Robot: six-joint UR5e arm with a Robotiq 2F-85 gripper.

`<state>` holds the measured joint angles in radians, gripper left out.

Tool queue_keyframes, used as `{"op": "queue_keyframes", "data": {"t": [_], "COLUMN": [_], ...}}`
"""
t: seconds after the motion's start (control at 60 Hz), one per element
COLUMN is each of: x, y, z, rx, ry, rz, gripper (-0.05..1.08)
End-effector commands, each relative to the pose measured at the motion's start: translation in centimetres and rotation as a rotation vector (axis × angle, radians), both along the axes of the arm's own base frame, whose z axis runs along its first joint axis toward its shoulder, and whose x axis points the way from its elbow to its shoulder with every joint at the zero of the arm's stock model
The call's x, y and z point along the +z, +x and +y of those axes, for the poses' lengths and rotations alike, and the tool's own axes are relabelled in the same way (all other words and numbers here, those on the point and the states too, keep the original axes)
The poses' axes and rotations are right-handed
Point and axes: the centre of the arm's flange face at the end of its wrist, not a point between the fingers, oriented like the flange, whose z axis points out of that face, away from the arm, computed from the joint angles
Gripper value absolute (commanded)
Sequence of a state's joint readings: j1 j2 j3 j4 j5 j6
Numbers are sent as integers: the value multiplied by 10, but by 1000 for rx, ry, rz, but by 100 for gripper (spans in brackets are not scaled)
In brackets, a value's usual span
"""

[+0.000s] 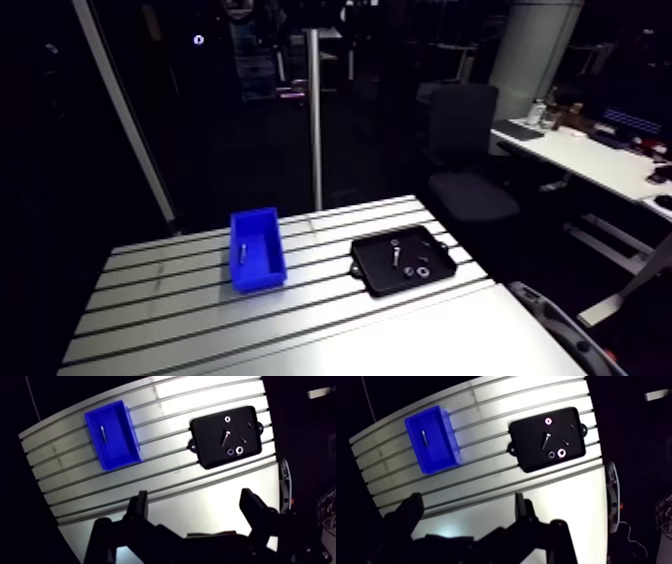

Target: Pick up the M10 bolt from the tray and put it into the blue bin.

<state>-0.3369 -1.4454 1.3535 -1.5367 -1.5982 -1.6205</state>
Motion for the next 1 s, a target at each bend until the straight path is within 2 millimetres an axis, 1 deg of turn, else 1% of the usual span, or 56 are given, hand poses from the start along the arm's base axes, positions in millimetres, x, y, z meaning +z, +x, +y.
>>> {"op": "queue_keyframes", "data": {"t": [0.017, 0.033, 0.067, 0.117, 0.15, 0.267, 0.367, 0.483, 0.55, 0.7, 0.783, 0.817, 0.883, 0.917, 0.933, 0.95, 0.967, 0.983, 1.0], "x": [-7, -7, -12, -15, -20, -29, -42, -52, -64, -77, -87, -94, -97, -106, -106, -113, -113, -119, -119], "y": [5, 5, 8, 10, 12, 14, 13, 14, 17, 16, 15, 16, 17, 17, 17, 17, 17, 17, 17], "z": [32, 32, 45, 49, 59, 67, 81, 86, 89, 91, 91, 94, 95, 99, 99, 103, 103, 107, 107], "rx": [-85, -85, -107, -117, -134, -147, -160, -169, -175, -174, -173, -175, -173, -172, -172, -175, -175, -177, -177], "ry": [-8, -8, -11, -15, -19, -22, -6, -3, -10, -5, -1, -5, -6, -7, -7, -11, -11, -14, -14], "rz": [-11, -11, -19, -24, -34, -38, 4, 4, -15, -4, 4, -2, -5, -12, -12, -18, -18, -22, -22], "gripper": [1, 1, 1, 1, 1, 1, 1, 1, 1, 1, 1, 1, 1, 1, 1, 1, 1, 1, 1]}}
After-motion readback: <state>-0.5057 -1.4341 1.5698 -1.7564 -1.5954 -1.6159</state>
